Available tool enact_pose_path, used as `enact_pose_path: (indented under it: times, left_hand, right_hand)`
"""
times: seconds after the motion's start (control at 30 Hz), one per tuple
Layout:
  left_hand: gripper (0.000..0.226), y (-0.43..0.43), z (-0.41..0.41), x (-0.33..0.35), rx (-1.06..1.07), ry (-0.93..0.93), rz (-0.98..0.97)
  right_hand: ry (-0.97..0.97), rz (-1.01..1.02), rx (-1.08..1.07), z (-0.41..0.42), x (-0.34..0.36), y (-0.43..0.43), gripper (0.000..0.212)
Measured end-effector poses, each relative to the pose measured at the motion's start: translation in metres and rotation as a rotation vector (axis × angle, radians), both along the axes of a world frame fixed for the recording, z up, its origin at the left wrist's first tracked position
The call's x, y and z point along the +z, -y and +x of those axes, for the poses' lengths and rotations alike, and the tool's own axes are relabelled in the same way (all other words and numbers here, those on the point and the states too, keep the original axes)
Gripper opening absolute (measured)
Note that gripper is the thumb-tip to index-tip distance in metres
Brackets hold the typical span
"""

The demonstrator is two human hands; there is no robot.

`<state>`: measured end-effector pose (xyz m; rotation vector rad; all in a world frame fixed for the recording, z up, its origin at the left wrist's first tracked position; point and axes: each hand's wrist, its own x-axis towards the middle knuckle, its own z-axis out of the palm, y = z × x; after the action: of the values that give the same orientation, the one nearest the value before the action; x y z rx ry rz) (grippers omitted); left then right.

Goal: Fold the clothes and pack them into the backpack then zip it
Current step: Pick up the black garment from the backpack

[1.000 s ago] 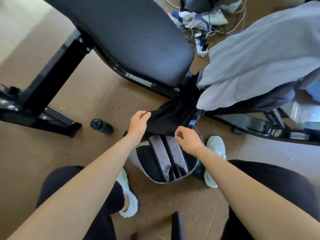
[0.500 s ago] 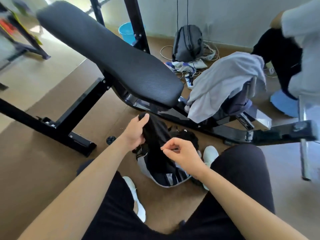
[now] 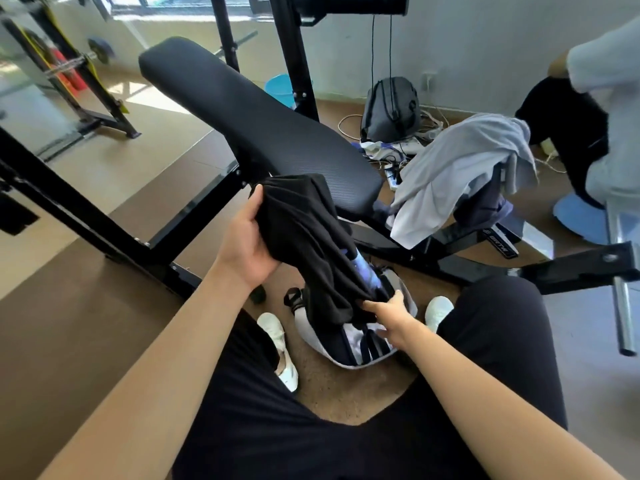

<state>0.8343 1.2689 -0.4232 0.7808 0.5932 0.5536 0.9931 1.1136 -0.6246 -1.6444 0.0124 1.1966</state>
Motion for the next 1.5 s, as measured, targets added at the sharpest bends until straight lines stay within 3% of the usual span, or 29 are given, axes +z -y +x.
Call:
enact_pose_path:
  times: [0.07,0.17,0.27,0.4,0.5,0.6,0.7,0.77,0.87,1.0,1.13,1.23,1.4,1.5]
  left_hand:
    - [0.053,-0.005,-0.010,-0.001,0.008,0.019,-0.021]
    - [0.049,-0.015,-0.023,-0.009,0.068,-0.005,-0.029]
    - [0.042,-0.023,-0.034,-0.025,0.167,-0.120,0.026]
    - [0.043,-0.031,-0.044,-0.060,0.239,-0.419,0.057]
    - [0.022,-0.028,-0.049,-0.080,0.208,-0.607,0.220]
    - [0.018,-0.025,-0.049,-0.089,0.047,-0.845,0.380]
    - [0.037,-0.029,-0.048,-0.101,-0.303,-1.058,0.479]
    - [0.043,-0.031,-0.045,-0.108,-0.549,-1.122,0.561]
    - [0.037,-0.033,-0.030,-0.118,-0.678,-1.153,0.712]
    - [0.035,-0.031,-0.002,-0.117,-0.533,-1.160,0.826]
    - [0.035,-0.043,-0.005,-0.117,0.027,-1.126,0.907]
    - [0.033,-0.058,-0.015,-0.117,0.233,-1.069,0.843]
    - [0.028,-0.079,-0.028,-0.124,0.182,-1.210,0.907]
    - [0.021,-0.086,-0.031,-0.126,-0.188,-1.400,0.944]
  right_hand:
    - [-0.085,0.082,0.052,-0.001,0.002,-0.010,0.055]
    - [-0.028,0.156,0.154,-0.008,0.008,-0.023,0.005]
    - [0.099,0.228,0.086,-0.004,0.024,-0.031,0.026]
    - [0.322,0.341,0.090,0.023,0.064,-0.033,0.021]
    - [0.540,0.388,0.218,0.043,0.098,-0.030,0.009]
    - [0.688,0.416,0.325,0.058,0.123,-0.026,0.012]
    - [0.716,0.427,0.367,0.069,0.142,-0.022,0.013]
    - [0.713,0.431,0.384,0.074,0.155,-0.019,0.018]
    - [0.664,0.428,0.420,0.078,0.174,-0.015,0.020]
    - [0.678,0.401,0.407,0.086,0.189,-0.017,0.012]
    - [0.937,0.254,0.434,0.101,0.199,-0.019,0.013]
    - [1.070,0.213,0.432,0.109,0.196,-0.023,0.011]
    - [0.923,0.262,0.345,0.108,0.186,-0.031,0.020]
    - [0.801,0.352,0.353,0.103,0.189,-0.036,0.019]
